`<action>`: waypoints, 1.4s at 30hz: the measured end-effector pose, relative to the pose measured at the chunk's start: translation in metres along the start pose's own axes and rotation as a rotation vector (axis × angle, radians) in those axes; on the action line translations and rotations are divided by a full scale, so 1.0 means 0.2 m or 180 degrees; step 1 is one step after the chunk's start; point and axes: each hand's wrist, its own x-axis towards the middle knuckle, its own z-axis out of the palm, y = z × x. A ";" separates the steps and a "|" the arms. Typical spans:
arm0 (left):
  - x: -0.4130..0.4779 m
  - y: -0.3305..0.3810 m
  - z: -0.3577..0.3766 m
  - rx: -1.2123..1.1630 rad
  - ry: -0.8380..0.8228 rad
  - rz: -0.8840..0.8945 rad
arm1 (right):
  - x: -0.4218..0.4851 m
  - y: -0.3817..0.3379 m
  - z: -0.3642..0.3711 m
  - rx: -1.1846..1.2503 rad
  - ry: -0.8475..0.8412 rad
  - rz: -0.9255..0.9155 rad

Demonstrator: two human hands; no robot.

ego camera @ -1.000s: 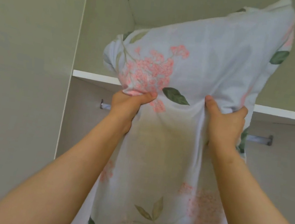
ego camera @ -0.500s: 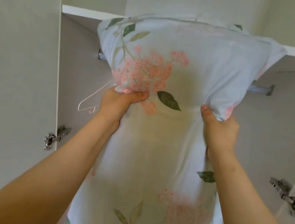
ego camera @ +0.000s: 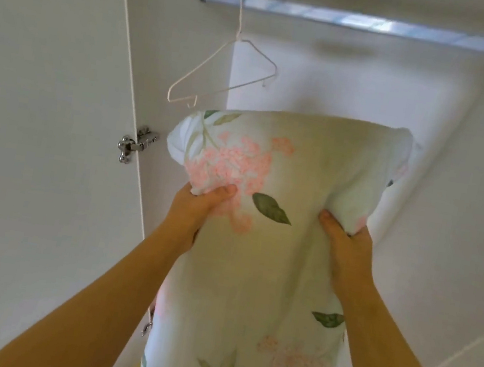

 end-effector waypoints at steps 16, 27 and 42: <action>-0.30 -0.16 -0.73 -0.0073 0.0565 -0.0659 | -0.15 -0.03 0.83 -0.2523 -0.0744 -0.1112; -0.29 -0.09 -1.02 -0.0103 0.0259 -0.0582 | -0.28 -0.19 1.20 -0.2520 -0.2898 -0.0213; -0.43 -0.18 -1.12 0.0756 0.0662 -0.0953 | -0.64 -0.05 1.14 -0.2644 -0.2323 -0.0642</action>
